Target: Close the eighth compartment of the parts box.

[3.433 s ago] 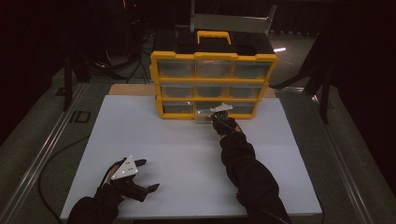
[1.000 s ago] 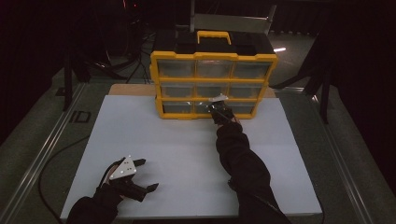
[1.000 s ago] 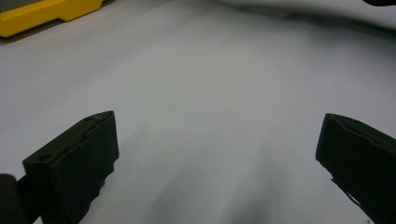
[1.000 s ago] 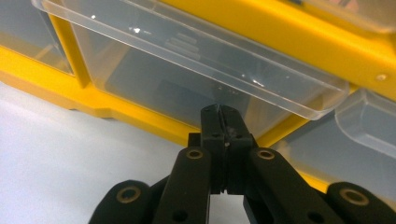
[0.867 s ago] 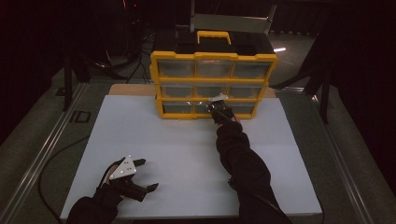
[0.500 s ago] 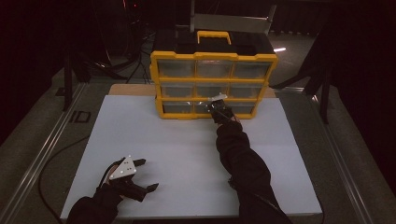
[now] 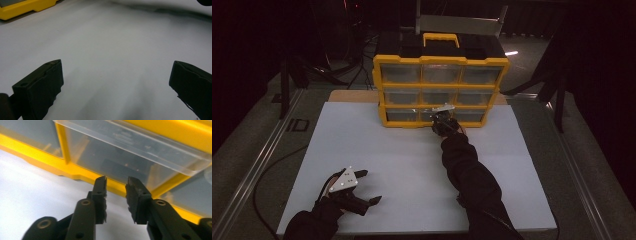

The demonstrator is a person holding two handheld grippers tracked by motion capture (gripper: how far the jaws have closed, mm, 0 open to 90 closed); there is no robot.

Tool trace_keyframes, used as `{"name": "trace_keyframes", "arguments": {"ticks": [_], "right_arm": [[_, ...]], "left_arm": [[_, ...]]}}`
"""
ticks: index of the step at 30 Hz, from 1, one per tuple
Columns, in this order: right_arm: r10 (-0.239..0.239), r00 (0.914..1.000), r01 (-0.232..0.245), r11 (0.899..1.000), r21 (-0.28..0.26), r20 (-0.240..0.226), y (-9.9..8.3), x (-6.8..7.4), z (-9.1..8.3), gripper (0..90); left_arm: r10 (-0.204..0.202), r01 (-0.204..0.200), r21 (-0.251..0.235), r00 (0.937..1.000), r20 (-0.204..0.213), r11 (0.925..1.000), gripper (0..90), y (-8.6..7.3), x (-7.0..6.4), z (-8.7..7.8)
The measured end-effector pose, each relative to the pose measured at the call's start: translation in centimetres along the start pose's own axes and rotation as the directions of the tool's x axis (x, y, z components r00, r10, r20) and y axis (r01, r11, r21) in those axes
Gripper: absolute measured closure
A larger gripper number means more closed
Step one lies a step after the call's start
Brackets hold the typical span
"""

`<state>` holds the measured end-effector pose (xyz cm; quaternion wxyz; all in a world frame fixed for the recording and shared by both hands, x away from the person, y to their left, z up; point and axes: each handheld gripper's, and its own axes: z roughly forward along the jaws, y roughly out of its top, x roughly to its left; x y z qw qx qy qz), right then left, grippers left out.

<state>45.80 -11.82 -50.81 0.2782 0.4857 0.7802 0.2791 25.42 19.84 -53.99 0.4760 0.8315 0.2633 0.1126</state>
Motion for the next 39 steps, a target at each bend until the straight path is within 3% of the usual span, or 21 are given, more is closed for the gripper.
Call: {"name": "trace_keyframes", "arguments": {"ticks": [2, 10, 17, 20, 23, 32, 39], "right_arm": [[0.004, 1.0000, -0.004, 1.000, -0.012, -0.008, 0.0, 0.2, 0.0, 63.0], [0.009, 0.9993, -0.010, 0.999, -0.033, -0.038, 0.0, 0.8, -0.3, 41.2], [0.009, 0.9977, -0.011, 1.000, -0.026, -0.066, 0.0, 0.9, -0.4, 24.5], [0.006, 0.9975, -0.006, 1.000, 0.002, -0.070, -0.1, 1.1, -0.3, 15.7], [0.001, 0.9987, -0.001, 1.000, 0.009, -0.051, -0.2, 1.4, -0.4, 12.2], [0.015, 0.9924, -0.013, 1.000, 0.015, -0.122, -0.5, 1.1, -0.7, 9.4], [-0.006, 0.9869, 0.004, 1.000, -0.016, -0.161, -0.7, 1.1, -1.2, 9.4]], "left_arm": [[0.000, 0.000, -0.001, 1.0000, 0.000, 1.0000, 0.0, 0.0, 0.0, 0.0], [0.001, -0.001, 0.000, 1.0000, -0.001, 1.0000, 0.0, 0.0, 0.0, 0.0], [0.000, 0.000, 0.001, 1.0000, -0.001, 1.0000, 0.0, 0.0, 0.0, 0.0], [0.000, 0.000, 0.001, 1.0000, -0.001, 1.0000, 0.0, 0.0, 0.0, 0.0], [0.001, -0.001, -0.001, 1.0000, 0.000, 1.0000, 0.0, 0.0, 0.0, 0.0], [-0.005, 0.005, -0.003, 1.0000, -0.002, 1.0000, 0.0, 0.0, 0.0, 0.0], [-0.005, 0.005, -0.007, 1.0000, -0.001, 1.0000, 0.0, 0.0, 0.0, 0.0]]}}
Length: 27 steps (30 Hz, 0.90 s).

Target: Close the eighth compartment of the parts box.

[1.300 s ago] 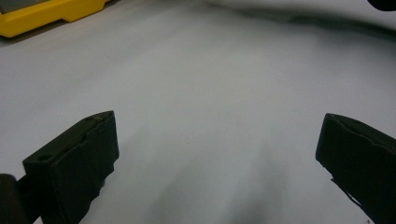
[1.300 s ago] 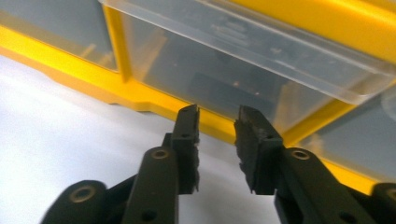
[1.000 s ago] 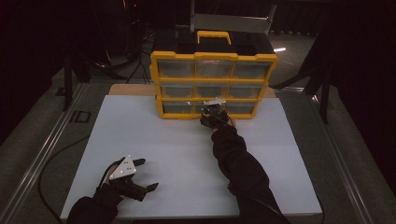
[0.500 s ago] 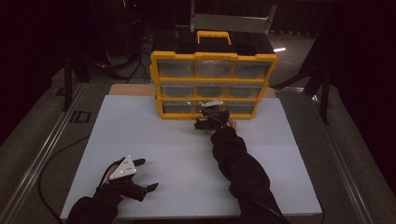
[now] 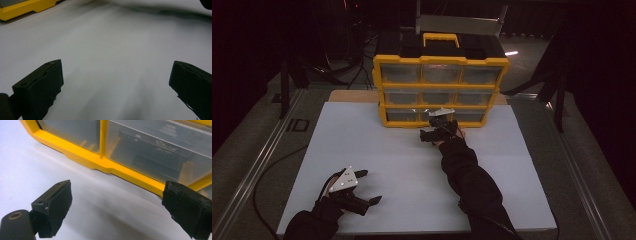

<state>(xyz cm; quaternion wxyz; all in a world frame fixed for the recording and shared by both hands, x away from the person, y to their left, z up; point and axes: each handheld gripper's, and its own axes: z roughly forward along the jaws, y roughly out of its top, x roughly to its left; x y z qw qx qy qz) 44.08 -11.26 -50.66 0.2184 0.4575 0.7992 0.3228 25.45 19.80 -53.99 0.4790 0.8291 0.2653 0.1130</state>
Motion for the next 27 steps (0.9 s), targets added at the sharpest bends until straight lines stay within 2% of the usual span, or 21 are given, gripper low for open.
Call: {"name": "trace_keyframes", "arguments": {"ticks": [13, 18, 27], "right_arm": [[-0.029, 0.9993, 0.028, 0.999, -0.026, -0.026, 0.3, 0.3, -1.2, 9.4], [-0.045, 0.9978, 0.044, 0.999, -0.020, -0.050, 0.3, 0.4, -1.6, 9.4], [-0.076, 0.9955, 0.074, 0.996, -0.039, -0.057, 0.0, 0.5, -2.9, 9.5]], "left_arm": [[0.007, -0.007, 0.004, 1.0000, 0.006, 1.0000, 0.0, 0.0, 0.0, 0.0], [0.006, -0.006, 0.004, 1.0000, 0.004, 1.0000, 0.0, -0.1, 0.0, 0.0], [0.003, -0.003, 0.003, 1.0000, -0.001, 1.0000, 0.0, -0.1, -0.1, -0.1]]}}
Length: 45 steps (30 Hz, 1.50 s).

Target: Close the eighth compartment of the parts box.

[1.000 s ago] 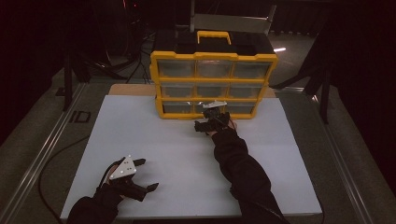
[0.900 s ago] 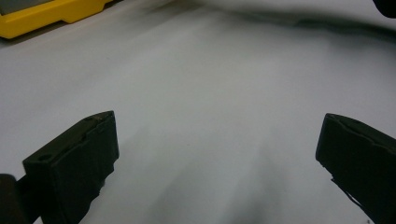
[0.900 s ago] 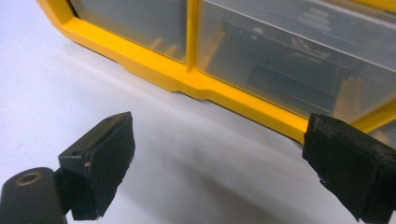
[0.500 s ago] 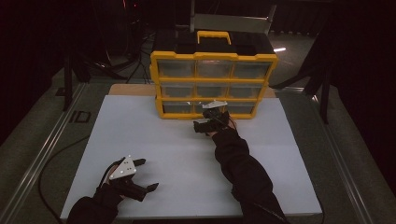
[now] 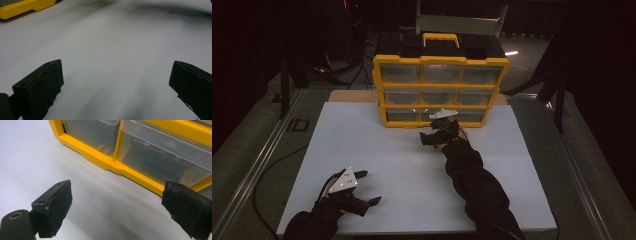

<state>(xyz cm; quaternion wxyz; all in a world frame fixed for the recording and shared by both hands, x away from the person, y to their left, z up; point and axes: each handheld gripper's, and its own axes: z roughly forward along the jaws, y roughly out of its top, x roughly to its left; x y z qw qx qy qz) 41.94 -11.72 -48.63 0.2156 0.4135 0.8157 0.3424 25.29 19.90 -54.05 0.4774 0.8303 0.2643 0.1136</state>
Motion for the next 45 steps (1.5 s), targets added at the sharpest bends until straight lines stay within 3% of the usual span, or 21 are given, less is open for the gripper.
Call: {"name": "trace_keyframes", "arguments": {"ticks": [15, 24, 35, 45], "right_arm": [[-0.049, 0.9986, 0.048, 0.997, -0.053, -0.020, -1.8, -0.1, -2.7, 9.5], [-0.084, 0.9944, 0.077, 0.992, -0.102, -0.064, -3.2, -0.6, -4.5, 9.5], [-0.092, 0.9902, 0.081, 0.991, -0.105, -0.105, -6.3, -2.2, -6.5, 9.5], [-0.108, 0.9866, 0.092, 0.987, -0.129, -0.122, -9.7, -2.5, -8.8, 9.5]], "left_arm": [[0.003, -0.003, 0.002, 1.0000, 0.000, 1.0000, 0.0, 0.0, 0.0, 0.0], [0.002, -0.002, 0.002, 1.0000, 0.000, 1.0000, 0.0, 0.0, -0.1, 0.0], [0.003, -0.003, 0.003, 1.0000, 0.000, 1.0000, 0.0, 0.0, -0.1, 0.0], [0.005, -0.005, 0.003, 1.0000, -0.001, 1.0000, 0.0, 0.0, -0.1, 0.0]]}}
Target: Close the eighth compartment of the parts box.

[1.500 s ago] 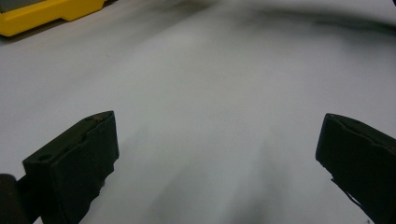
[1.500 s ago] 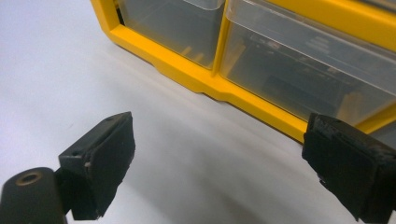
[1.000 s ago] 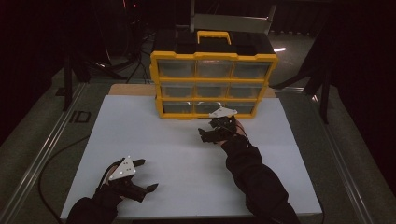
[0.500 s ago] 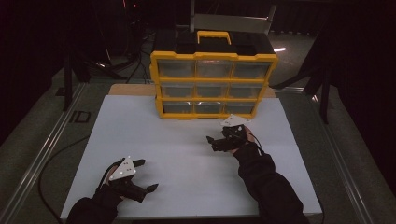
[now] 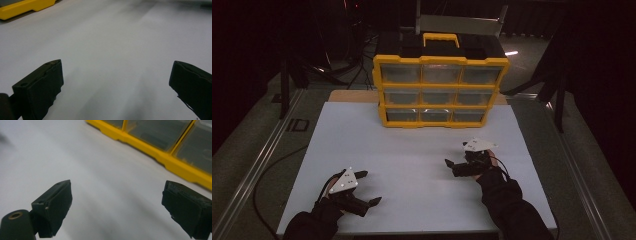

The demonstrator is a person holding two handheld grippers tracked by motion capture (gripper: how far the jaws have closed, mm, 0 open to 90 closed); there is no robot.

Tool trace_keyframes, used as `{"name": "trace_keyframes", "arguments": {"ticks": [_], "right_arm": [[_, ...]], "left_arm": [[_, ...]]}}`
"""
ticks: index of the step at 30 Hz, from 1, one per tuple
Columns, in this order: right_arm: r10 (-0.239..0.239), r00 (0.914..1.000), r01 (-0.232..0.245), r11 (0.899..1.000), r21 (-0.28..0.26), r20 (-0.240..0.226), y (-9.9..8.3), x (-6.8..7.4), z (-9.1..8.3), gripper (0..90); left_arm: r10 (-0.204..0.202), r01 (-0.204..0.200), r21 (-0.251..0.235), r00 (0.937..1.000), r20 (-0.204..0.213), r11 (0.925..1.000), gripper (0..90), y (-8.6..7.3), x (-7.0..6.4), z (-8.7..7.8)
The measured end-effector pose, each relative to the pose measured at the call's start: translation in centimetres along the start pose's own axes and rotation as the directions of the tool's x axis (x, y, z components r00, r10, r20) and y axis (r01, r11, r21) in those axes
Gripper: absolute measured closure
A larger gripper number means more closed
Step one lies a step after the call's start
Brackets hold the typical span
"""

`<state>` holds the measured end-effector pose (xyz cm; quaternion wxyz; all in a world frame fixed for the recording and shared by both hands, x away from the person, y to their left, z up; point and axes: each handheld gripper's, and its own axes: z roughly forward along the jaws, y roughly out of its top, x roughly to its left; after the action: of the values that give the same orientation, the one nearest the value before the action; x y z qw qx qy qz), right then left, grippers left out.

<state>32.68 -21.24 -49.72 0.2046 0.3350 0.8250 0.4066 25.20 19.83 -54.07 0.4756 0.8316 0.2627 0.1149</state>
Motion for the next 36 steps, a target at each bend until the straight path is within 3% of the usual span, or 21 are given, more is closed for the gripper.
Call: {"name": "trace_keyframes", "arguments": {"ticks": [9, 21, 29, 36], "right_arm": [[0.018, 0.9998, -0.018, 0.999, -0.029, 0.004, -2.7, -0.4, -2.5, 9.5], [0.038, 0.9993, -0.038, 0.999, -0.012, 0.005, -6.1, -0.8, -4.5, 9.5], [0.039, 0.9990, -0.039, 0.999, -0.016, 0.019, -8.0, -0.8, -5.8, 9.5], [0.012, 0.9984, -0.012, 1.000, -0.005, 0.054, -9.4, -0.9, -6.3, 9.5]], "left_arm": [[-0.001, 0.001, 0.000, 1.0000, 0.001, 1.0000, 0.0, 0.0, 0.0, 0.0], [0.002, -0.002, 0.001, 1.0000, 0.000, 1.0000, 0.0, 0.0, 0.0, 0.0], [0.003, -0.003, 0.002, 1.0000, 0.002, 1.0000, 0.0, 0.0, 0.0, 0.0], [0.003, -0.003, 0.001, 1.0000, 0.001, 1.0000, 0.0, 0.0, 0.0, 0.0]]}}
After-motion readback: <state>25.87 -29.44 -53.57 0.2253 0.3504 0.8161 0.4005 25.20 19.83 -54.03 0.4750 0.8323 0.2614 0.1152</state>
